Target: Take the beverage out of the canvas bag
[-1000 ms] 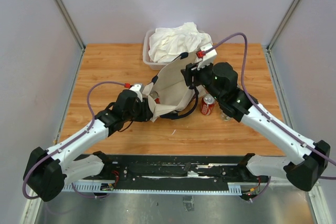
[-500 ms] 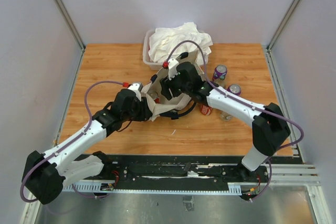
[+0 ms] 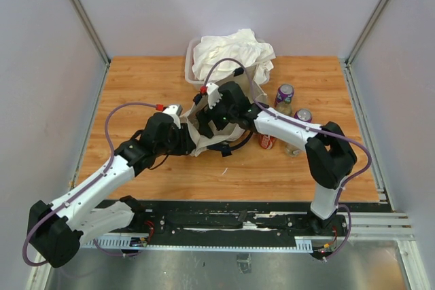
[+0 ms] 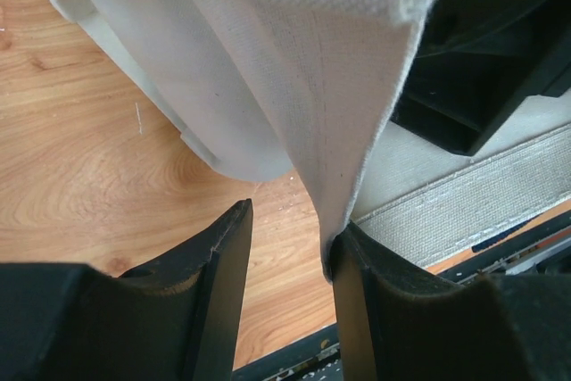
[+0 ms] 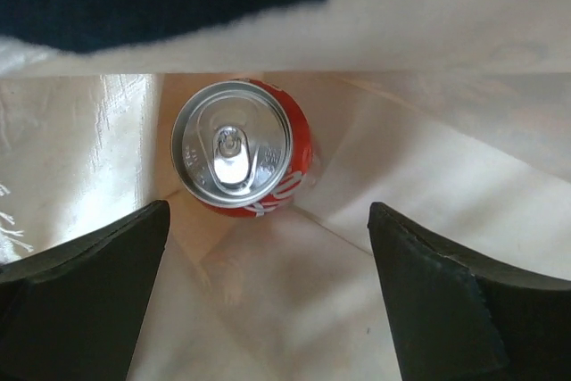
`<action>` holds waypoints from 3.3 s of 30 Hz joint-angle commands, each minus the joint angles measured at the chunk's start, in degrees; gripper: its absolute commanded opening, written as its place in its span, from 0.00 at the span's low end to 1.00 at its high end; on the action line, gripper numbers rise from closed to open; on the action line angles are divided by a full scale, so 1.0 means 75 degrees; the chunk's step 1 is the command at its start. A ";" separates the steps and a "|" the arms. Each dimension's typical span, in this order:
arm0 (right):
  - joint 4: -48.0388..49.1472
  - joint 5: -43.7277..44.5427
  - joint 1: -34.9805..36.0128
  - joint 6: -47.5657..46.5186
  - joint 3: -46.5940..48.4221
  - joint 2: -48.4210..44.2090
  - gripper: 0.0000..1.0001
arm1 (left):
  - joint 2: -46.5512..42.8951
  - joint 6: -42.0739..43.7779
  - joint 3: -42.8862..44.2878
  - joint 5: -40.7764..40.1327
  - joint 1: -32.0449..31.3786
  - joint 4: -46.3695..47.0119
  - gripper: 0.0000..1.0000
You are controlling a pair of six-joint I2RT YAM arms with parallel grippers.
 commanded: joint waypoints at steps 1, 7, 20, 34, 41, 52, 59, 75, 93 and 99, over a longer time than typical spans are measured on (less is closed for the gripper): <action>-0.0122 -0.0846 0.0139 -0.0240 0.0306 0.0410 0.95 | -0.0096 -0.0027 0.0204 -0.0055 -0.0026 -0.0128 0.44; 0.0072 -0.0941 0.0136 -0.0132 0.0437 0.0877 0.99 | -0.0069 -0.0027 0.0171 -0.0041 -0.0026 -0.0116 0.44; 0.0670 -0.0390 0.0139 0.0026 0.0306 0.1469 0.93 | 0.0122 -0.0096 -0.0056 0.0085 -0.0025 0.0088 0.44; 0.0221 0.0082 0.0240 -0.0240 0.0355 0.1885 0.02 | 0.0169 -0.0195 -0.0266 0.0062 -0.0026 0.0300 0.44; 0.0650 0.0433 0.0243 -0.0263 0.0057 0.0856 0.01 | 0.0236 -0.0214 -0.0445 0.0006 -0.0028 0.0477 0.44; 0.1438 0.1064 0.0249 -0.0374 -0.0390 -0.1087 0.01 | 0.0437 -0.0214 -0.0546 -0.0034 -0.0025 0.0773 0.44; 0.1613 0.1468 0.0250 -0.0400 -0.0713 -0.2229 0.01 | 0.0556 -0.0191 -0.0489 -0.0102 -0.0028 0.0929 0.44; -0.0459 0.4585 0.0337 -0.0742 -0.2396 -0.6470 0.01 | 0.0947 0.0169 0.0201 -0.1469 -0.0005 0.1126 0.49; -0.1104 0.4898 0.0762 0.0962 -0.4898 -0.7615 0.01 | 0.1275 0.0680 0.1009 -0.1984 0.0910 0.1077 0.56; -0.0295 0.5268 0.0750 0.1276 -0.5640 -0.6947 0.01 | 0.1022 0.0719 0.1044 -0.2014 0.0924 0.1104 0.64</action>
